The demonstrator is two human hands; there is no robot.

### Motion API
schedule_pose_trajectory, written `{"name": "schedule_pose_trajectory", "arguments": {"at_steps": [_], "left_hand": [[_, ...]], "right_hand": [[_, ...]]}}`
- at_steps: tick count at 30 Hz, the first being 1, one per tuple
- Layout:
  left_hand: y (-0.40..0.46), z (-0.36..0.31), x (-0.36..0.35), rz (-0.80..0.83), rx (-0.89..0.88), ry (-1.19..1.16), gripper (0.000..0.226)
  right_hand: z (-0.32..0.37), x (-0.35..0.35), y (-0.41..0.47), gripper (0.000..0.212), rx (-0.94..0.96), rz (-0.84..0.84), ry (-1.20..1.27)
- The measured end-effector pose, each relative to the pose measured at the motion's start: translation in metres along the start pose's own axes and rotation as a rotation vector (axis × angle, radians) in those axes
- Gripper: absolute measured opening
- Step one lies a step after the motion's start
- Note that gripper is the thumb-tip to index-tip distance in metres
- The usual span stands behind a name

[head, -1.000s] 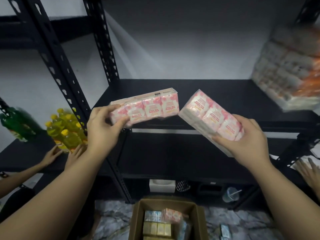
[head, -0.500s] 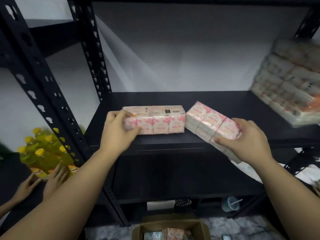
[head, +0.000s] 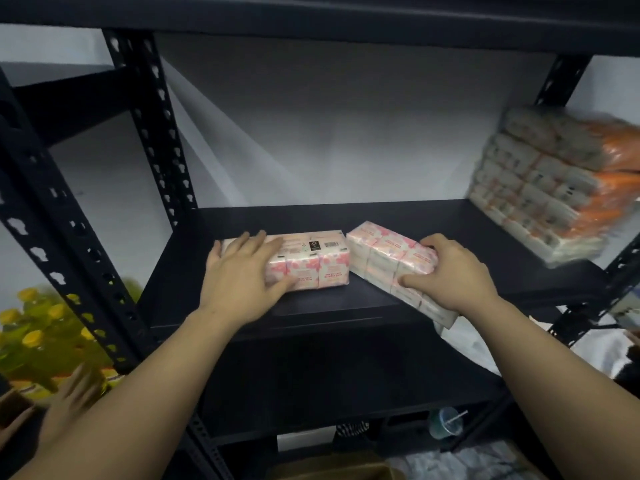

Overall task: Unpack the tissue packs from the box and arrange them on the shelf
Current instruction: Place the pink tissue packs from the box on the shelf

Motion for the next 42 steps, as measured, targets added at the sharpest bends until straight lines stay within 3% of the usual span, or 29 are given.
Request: {"name": "schedule_pose_trajectory", "arguments": {"at_steps": [11,17,21,27,30,33,37,42], "left_hand": [[-0.001,-0.006,0.003,0.000,0.056,0.006,0.076],[0.014,-0.037,0.007,-0.029,0.136,0.089,0.095],[0.032,-0.053,-0.007,0.073,0.116,0.060,0.103],[0.061,-0.087,-0.020,0.219,0.100,-0.004,0.078],[0.073,-0.109,-0.022,0.188,-0.018,-0.096,0.059],[0.079,-0.131,-0.023,0.186,-0.104,-0.160,0.055],[0.085,-0.161,-0.023,0.217,-0.164,-0.205,0.065],[0.089,-0.193,-0.033,0.360,-0.146,-0.225,0.095]], "right_hand": [[-0.004,0.005,0.039,0.079,0.181,-0.012,-0.066],[-0.013,0.000,0.050,0.080,0.269,0.005,-0.058],[-0.017,-0.004,0.055,0.089,0.264,-0.003,-0.126],[-0.022,-0.006,0.055,0.087,0.111,-0.041,-0.112],[-0.028,-0.006,0.060,0.082,-0.058,0.131,-0.069],[-0.034,-0.001,0.067,0.071,-0.056,0.276,0.054],[-0.042,0.004,0.065,0.058,0.046,0.262,0.243],[-0.051,0.002,0.072,0.059,0.106,0.229,0.358]]}}
Point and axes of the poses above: each hand's wrist, its own y-axis towards the middle knuckle, its own x-axis out of the back of the hand, z = x × y, the point moved 5 cm from there along y, towards the middle knuckle, and after that the axes turned 7 degrees about -y, right-handed, at the moved point
